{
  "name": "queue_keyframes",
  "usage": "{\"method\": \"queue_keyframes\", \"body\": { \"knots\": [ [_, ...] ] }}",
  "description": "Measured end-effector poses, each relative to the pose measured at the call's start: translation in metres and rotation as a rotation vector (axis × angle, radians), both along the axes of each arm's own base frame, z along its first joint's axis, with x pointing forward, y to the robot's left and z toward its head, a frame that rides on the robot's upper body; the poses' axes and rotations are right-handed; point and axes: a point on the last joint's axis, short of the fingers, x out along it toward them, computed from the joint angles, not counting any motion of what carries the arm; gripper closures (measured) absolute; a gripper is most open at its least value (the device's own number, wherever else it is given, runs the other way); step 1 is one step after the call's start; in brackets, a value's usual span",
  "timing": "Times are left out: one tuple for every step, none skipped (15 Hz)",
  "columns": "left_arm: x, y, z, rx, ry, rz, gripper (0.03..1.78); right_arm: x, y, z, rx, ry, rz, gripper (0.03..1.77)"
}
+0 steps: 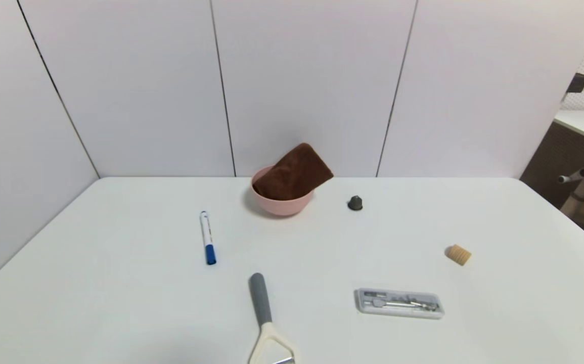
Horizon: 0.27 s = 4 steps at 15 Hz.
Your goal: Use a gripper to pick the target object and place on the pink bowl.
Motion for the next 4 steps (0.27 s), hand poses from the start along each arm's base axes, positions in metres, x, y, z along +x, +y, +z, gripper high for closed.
{"method": "queue_keyframes", "body": {
  "knots": [
    [0.0,0.0,0.0,0.0,0.0,0.0,0.12,0.0,0.0,0.0,0.0,0.0,0.0,0.09],
    [0.0,0.0,0.0,0.0,0.0,0.0,0.12,0.0,0.0,0.0003,0.0,-0.003,0.0,0.09],
    [0.0,0.0,0.0,0.0,0.0,0.0,0.12,0.0,0.0,0.0013,0.001,-0.013,0.001,0.09],
    [0.0,0.0,0.0,0.0,0.0,0.0,0.12,0.0,0.0,0.0013,0.001,-0.013,0.001,0.09]
  ]
}}
